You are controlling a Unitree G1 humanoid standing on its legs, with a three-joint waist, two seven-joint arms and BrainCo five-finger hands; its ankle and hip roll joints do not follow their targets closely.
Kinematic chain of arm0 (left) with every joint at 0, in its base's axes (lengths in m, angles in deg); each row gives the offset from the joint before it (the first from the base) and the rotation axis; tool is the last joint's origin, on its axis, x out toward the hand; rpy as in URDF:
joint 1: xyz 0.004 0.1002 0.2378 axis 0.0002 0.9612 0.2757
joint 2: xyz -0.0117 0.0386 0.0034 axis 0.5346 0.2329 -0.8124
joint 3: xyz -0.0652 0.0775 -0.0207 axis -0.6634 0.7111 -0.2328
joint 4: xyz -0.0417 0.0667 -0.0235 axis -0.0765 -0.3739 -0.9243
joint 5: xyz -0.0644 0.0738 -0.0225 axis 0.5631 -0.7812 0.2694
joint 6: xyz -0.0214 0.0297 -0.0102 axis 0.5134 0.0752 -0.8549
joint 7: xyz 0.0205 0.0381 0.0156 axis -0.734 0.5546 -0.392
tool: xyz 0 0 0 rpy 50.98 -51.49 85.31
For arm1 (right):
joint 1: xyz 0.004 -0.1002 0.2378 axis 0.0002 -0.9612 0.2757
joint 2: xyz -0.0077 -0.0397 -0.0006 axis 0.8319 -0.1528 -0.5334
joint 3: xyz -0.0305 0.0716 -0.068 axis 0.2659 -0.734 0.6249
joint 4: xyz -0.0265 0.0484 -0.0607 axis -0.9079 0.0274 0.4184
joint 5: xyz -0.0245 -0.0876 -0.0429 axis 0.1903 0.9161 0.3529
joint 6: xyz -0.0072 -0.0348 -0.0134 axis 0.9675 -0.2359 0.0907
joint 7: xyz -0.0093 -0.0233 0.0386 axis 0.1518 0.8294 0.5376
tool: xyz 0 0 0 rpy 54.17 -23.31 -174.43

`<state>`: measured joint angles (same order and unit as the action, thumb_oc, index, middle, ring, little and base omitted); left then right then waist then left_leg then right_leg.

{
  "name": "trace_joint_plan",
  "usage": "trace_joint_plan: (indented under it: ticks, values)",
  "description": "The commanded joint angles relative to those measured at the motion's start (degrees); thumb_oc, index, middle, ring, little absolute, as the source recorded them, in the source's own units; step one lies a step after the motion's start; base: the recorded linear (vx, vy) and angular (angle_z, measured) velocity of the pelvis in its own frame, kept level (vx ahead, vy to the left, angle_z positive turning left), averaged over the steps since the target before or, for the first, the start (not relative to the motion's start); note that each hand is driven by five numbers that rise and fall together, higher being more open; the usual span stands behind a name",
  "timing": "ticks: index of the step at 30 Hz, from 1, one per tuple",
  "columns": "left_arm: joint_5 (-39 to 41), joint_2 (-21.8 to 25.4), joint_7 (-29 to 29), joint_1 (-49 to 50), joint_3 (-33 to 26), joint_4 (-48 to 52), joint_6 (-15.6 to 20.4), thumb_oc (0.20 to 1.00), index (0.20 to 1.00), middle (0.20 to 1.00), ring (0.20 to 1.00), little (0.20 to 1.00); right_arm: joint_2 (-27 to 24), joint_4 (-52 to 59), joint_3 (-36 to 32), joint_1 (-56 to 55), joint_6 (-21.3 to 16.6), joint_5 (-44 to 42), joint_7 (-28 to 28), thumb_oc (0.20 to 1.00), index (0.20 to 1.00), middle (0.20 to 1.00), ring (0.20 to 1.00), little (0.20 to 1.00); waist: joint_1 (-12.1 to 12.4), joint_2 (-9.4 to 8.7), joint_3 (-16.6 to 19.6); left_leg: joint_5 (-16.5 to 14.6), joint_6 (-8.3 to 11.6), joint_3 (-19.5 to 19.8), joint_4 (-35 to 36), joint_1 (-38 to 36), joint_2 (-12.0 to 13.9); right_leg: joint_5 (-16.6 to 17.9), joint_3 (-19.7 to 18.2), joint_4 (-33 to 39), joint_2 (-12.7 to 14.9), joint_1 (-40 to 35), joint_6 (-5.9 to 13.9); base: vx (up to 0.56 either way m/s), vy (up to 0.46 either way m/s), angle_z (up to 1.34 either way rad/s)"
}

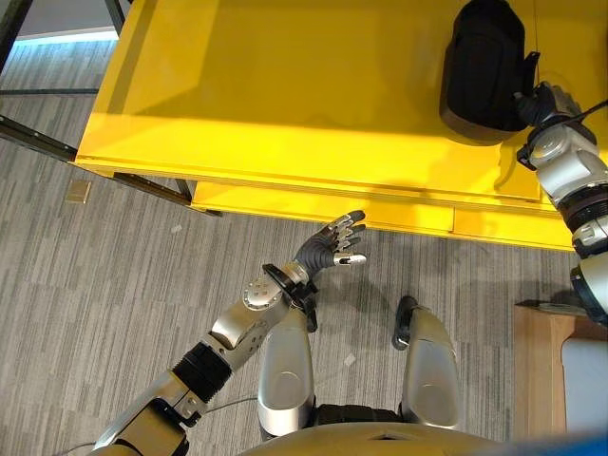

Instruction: Move parts from the plastic box to the shelf.

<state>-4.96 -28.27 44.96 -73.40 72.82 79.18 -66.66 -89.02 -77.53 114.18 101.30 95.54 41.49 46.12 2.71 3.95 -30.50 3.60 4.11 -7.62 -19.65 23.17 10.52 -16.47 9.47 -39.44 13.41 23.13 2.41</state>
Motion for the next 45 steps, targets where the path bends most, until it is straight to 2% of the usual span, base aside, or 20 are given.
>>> trace_joint_plan:
  ticks: [1, 5, 12, 23, 35, 44, 45]
  values:
    - [-0.4, -0.1, 0.4, 0.9, 0.8, 3.5, 3.5, 1.0, 1.0, 1.0, 1.0, 1.0, -4.2, 0.5, 2.7, 7.5, -1.9, 3.7, -1.2, 0.2, 0.2, 0.2, 0.2, 0.2, 0.9, -0.59, 0.9, -12.8, -1.66, -3.7, -6.6, -5.0, 0.2, -4.3, 3.7, -7.2, -2.3, 0.1, -2.4, 0.0, 0.0, 0.0]
    - [-0.2, 0.7, 2.9, 1.6, 1.0, 3.6, 4.3, 1.0, 1.0, 1.0, 1.0, 1.0, -4.5, 1.3, 3.5, 7.0, -1.5, 4.5, -1.1, 0.2, 0.2, 0.2, 0.2, 0.2, 1.0, -0.42, 0.7, -12.5, -1.74, -3.6, -6.6, -3.9, 0.0, -4.3, 3.3, -7.9, -2.2, 1.4, -2.28, 0.0, 0.0, 0.0]
    - [0.1, 1.3, 2.4, 2.2, 0.9, 4.1, 4.8, 1.0, 1.0, 1.0, 1.0, 1.0, -4.0, 1.1, 4.8, 7.0, -1.9, 6.1, -1.6, 0.2, 0.2, 0.2, 0.2, 0.2, 1.2, -0.08, 0.7, -12.4, -1.83, -3.5, -6.9, -2.3, -0.2, -4.1, 2.8, -8.1, -2.3, 3.0, -2.13, 0.0, 0.0, 0.0]
    - [0.5, 1.7, 3.6, 3.3, 0.9, 4.8, 4.8, 1.0, 1.0, 1.0, 1.0, 1.0, -3.8, -0.9, 5.9, 7.2, -0.9, 10.6, -6.8, 0.2, 0.2, 0.2, 0.2, 0.2, 1.6, 0.46, 0.7, -11.3, -1.68, -3.3, -5.9, -1.0, -0.1, -3.7, 2.8, -7.7, -2.5, 4.1, -2.01, 0.0, 0.0, 0.0]
    - [0.5, 1.9, 3.6, 3.7, 0.4, 5.2, 5.5, 1.0, 1.0, 1.0, 1.0, 1.0, -5.2, -3.5, 8.0, 9.5, -0.9, 15.4, -9.6, 0.2, 0.2, 0.2, 0.2, 0.2, 1.9, 0.92, 0.7, -10.5, -1.48, -3.9, -4.7, -1.0, 0.0, -2.9, 3.1, -6.1, -2.3, 4.1, -1.84, 0.0, 0.0, 0.0]
    - [1.4, 2.1, 6.0, 4.0, 0.3, 5.3, 6.1, 1.0, 1.0, 1.0, 1.0, 1.0, -5.6, -3.5, 8.1, 9.6, 0.0, 15.5, -8.9, 0.2, 0.2, 0.2, 0.2, 0.2, 1.7, 1.11, 0.7, -10.3, -1.17, -4.2, -4.3, -1.1, 0.3, -2.7, 3.1, -5.7, -2.2, 4.3, -1.8, 0.0, 0.0, 0.0]
    - [2.7, 1.8, 6.3, 4.3, 0.4, 5.4, 5.4, 1.0, 1.0, 1.0, 1.0, 1.0, -5.5, -3.7, 8.2, 9.4, 0.5, 12.9, -9.2, 0.2, 0.2, 0.2, 0.2, 0.2, 1.6, 1.22, 0.7, -10.3, -1.12, -4.2, -4.2, -1.3, 0.3, -2.7, 3.1, -5.5, -2.2, 4.1, -1.86, 0.0, 0.0, 0.0]
